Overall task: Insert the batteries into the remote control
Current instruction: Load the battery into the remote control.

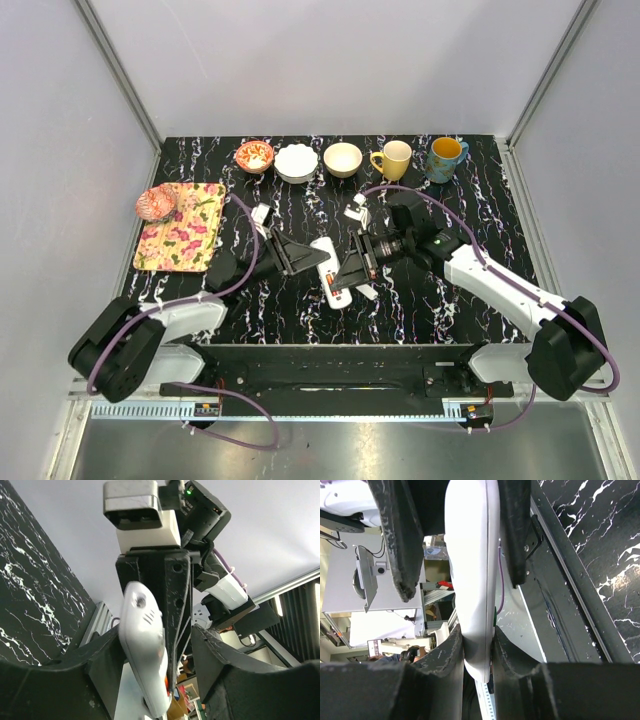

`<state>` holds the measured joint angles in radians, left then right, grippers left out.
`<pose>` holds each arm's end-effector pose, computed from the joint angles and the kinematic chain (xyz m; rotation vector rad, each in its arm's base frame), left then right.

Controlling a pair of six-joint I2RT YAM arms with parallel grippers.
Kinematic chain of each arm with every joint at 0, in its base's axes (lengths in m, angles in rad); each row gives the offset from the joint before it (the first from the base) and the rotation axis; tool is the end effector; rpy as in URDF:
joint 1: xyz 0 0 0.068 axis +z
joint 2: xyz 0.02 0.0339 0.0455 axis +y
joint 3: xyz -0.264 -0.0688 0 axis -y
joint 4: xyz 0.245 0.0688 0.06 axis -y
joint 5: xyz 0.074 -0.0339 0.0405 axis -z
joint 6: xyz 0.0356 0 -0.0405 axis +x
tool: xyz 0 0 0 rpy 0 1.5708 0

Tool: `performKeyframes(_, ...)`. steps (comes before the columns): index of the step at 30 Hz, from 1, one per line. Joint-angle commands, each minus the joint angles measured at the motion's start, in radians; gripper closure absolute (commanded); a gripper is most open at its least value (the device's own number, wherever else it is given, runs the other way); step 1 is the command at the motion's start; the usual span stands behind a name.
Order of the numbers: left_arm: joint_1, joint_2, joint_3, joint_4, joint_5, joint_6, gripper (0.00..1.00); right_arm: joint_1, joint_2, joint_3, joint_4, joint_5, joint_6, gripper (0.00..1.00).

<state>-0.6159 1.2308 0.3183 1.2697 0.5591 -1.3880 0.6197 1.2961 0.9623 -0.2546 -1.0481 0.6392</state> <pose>0.1743 -0.1465 0.2417 0.0096 1.5801 -1.9981 0.2067 0.1853 0.2931 -0.6876 2.3034 1.7961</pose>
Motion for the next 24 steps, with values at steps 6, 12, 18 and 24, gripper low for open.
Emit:
performKeyframes(6,0.012,0.116,0.099,0.270,0.154,-0.071,0.58,-0.006,-0.003,0.055,-0.078,-0.066,-0.073,1.00)
performKeyframes(12,0.007,0.102,0.096,0.237,0.171,-0.043,0.59,-0.005,0.020,0.076,-0.100,-0.055,-0.092,1.00)
performKeyframes(18,0.001,0.099,0.087,0.237,0.168,-0.036,0.66,-0.006,0.031,0.084,-0.109,-0.047,-0.099,1.00)
performKeyframes(24,-0.001,0.105,0.074,0.252,0.148,-0.039,1.00,-0.006,0.035,0.093,-0.141,-0.039,-0.119,1.00)
